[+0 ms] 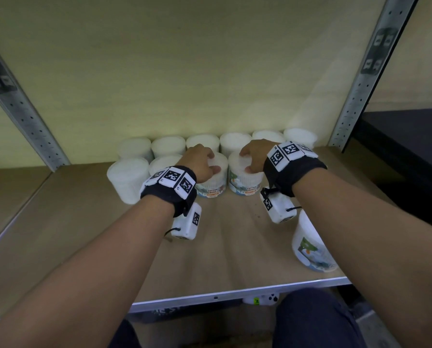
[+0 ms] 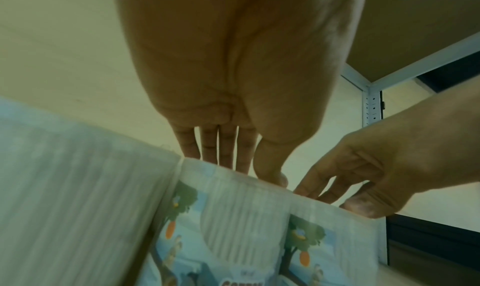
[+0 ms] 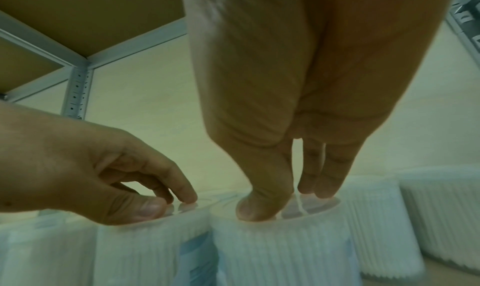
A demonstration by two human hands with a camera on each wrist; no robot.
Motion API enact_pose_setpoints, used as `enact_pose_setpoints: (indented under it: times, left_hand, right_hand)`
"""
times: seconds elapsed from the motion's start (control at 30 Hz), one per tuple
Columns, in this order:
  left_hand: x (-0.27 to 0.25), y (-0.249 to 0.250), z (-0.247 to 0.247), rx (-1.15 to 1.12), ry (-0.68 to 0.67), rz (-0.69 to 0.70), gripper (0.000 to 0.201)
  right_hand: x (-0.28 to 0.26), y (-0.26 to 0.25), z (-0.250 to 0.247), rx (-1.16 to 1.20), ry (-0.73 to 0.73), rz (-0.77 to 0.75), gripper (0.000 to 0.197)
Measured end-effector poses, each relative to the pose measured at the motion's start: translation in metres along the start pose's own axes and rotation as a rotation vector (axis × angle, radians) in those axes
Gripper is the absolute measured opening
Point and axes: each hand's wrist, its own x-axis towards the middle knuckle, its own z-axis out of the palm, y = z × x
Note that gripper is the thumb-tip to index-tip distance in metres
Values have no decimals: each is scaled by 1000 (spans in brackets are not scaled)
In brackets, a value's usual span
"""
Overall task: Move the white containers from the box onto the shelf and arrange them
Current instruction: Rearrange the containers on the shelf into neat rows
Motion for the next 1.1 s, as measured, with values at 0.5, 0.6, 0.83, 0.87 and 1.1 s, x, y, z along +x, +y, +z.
enact_pose_setpoints:
  times: [0.5, 0.6, 0.83, 0.87, 1.1]
  left_hand:
    - [-7, 1, -2, -65, 21, 8, 51]
    - [-13, 3, -5, -50, 8, 7, 51]
    - [-45, 5, -8, -26, -28, 18, 49]
    - [-51, 6, -7, -17, -33, 20, 49]
    - [-100, 9, -6, -15, -56, 41, 48]
  right_hand:
    - [-5, -4, -1, -24, -23, 20, 62]
    - [-13, -7, -1, -30, -33, 15, 62]
    - [-42, -18, -1, -68, -74, -6, 64]
    - [-48, -20, -1, -74, -78, -8, 64]
    - [-97, -33, 7, -102, -94, -52, 62]
